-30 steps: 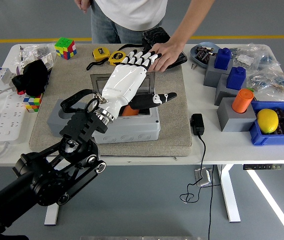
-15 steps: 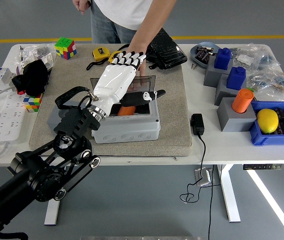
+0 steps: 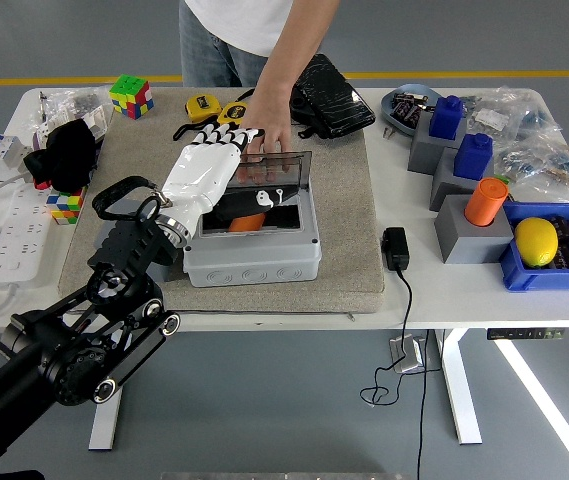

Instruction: Fetch the battery,place it into the box,close the lid of the box

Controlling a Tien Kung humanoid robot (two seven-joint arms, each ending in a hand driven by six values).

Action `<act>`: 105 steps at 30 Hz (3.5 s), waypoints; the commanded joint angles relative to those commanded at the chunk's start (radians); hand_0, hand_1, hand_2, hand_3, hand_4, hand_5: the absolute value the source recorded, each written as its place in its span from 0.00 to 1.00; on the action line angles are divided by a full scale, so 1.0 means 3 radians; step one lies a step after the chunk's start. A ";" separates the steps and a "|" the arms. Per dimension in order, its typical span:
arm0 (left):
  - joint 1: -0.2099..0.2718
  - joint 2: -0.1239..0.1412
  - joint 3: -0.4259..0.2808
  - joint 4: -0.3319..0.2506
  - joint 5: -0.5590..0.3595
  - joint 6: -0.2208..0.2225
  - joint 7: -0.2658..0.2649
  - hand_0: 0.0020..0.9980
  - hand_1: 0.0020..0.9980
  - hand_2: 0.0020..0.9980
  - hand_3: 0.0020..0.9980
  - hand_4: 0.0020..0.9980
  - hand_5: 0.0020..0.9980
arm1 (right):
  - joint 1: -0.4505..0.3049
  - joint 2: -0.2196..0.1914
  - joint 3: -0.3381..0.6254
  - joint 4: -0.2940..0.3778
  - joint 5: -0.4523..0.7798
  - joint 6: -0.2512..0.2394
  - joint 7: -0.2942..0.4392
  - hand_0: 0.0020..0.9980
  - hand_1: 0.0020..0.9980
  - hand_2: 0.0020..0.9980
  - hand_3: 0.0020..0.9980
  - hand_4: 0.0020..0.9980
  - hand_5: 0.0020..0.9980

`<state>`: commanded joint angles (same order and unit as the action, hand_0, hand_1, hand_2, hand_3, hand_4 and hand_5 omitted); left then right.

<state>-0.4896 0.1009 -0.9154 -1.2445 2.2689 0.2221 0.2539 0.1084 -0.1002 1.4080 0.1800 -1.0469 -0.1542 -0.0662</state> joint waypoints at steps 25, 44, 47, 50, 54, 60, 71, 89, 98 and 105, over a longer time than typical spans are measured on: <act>0.0284 0.0396 0.0061 -0.0733 0.0000 -0.0345 0.0164 0.65 0.70 0.70 0.73 1.00 1.00 | -0.0002 0.0000 0.0065 0.0000 -0.0022 -0.0007 -0.0004 0.81 0.77 0.75 0.79 1.00 1.00; 0.0334 0.0575 0.0216 -0.0863 -0.0165 -0.0556 0.0188 0.65 0.70 0.70 0.73 1.00 1.00 | 0.0016 -0.0020 0.0119 0.0000 -0.0042 -0.0008 -0.0004 0.81 0.77 0.75 0.79 1.00 1.00; 0.0330 0.0602 0.0241 -0.0860 -0.0311 -0.0677 0.0162 0.66 0.70 0.70 0.73 1.00 1.00 | 0.0019 -0.0018 0.0124 0.0000 -0.0047 -0.0006 -0.0005 0.81 0.77 0.75 0.79 1.00 1.00; 0.0321 0.0628 0.0267 -0.0866 -0.0363 -0.0749 0.0173 0.66 0.70 0.70 0.73 1.00 1.00 | 0.0027 -0.0017 0.0127 0.0000 -0.0048 -0.0007 -0.0004 0.81 0.77 0.75 0.79 1.00 1.00; 0.0313 0.0626 0.0228 -0.0867 -0.0312 -0.0657 0.0130 0.67 0.71 0.70 0.73 1.00 1.00 | 0.0034 -0.0019 0.0125 0.0000 -0.0047 -0.0010 -0.0006 0.81 0.77 0.75 0.79 1.00 1.00; 0.0330 0.0553 0.0048 -0.0841 -0.0124 -0.0270 -0.0004 0.80 0.82 0.78 0.77 1.00 1.00 | 0.0033 -0.0014 0.0141 0.0000 -0.0066 -0.0013 -0.0011 0.81 0.77 0.75 0.79 1.00 1.00; 0.0549 0.0182 -0.0829 -0.0711 -0.0311 0.0457 -0.0712 0.96 0.99 0.95 0.91 1.00 1.00 | 0.0028 0.0023 0.0133 0.0000 -0.0076 -0.0012 -0.0008 0.81 0.77 0.75 0.79 1.00 1.00; 0.0863 0.0180 -0.1789 -0.0473 -0.2793 -0.0349 -0.1880 1.00 1.00 0.97 0.94 1.00 1.00 | 0.0016 0.0055 0.0185 0.0000 -0.0151 -0.0017 -0.0026 0.81 0.77 0.75 0.79 1.00 1.00; 0.1011 0.0387 -0.2062 -0.0268 -0.4015 -0.0715 -0.1837 0.97 0.97 0.92 0.90 1.00 1.00 | -0.0009 0.0073 0.0195 0.0000 -0.0167 -0.0020 -0.0035 0.81 0.77 0.75 0.79 1.00 1.00; 0.1223 0.0410 -0.2380 -0.0188 -0.3957 -0.0966 -0.1551 0.91 0.91 0.87 0.87 1.00 1.00 | -0.0045 0.0105 0.0248 0.0000 -0.0200 -0.0024 -0.0041 0.81 0.77 0.75 0.79 1.00 1.00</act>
<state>-0.1227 0.2239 -1.6295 -1.3008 1.0817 -0.0676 -0.2113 0.0950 -0.0687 1.4825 0.1800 -1.1068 -0.1612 -0.0784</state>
